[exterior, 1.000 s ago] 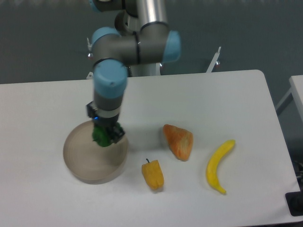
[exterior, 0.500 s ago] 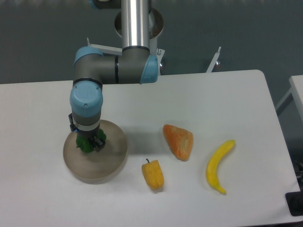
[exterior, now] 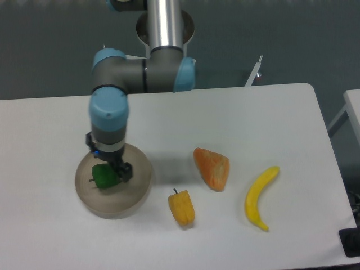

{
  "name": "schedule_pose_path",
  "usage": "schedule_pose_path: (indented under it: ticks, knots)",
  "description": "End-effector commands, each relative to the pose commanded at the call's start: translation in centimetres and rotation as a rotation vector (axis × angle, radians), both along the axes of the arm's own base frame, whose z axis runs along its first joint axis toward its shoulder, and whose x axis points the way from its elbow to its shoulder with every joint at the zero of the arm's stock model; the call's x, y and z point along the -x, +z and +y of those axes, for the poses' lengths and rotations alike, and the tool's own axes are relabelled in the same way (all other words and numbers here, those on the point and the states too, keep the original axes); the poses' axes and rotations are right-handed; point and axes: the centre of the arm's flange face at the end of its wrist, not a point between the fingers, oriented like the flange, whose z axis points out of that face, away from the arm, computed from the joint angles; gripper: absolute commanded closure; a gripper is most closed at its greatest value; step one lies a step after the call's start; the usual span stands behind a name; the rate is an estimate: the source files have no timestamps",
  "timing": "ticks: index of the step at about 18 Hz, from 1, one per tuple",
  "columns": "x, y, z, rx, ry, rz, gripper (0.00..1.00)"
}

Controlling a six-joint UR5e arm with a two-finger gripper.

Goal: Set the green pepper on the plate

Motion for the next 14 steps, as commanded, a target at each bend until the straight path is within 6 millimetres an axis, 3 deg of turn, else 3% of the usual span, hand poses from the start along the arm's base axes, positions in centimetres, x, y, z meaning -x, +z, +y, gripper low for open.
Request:
schedule_pose_path:
  ticks: [4, 10, 14]
  knots:
    - [5.9, 2.4, -3.3, 0.051, -0.021, 0.139, 0.0]
    - [13.0, 2.3, -7.5, 0.098, -0.179, 0.123, 0.0]
    - [18.4, 1.3, -10.8, 0.069, -0.31, 0.065, 0.0]
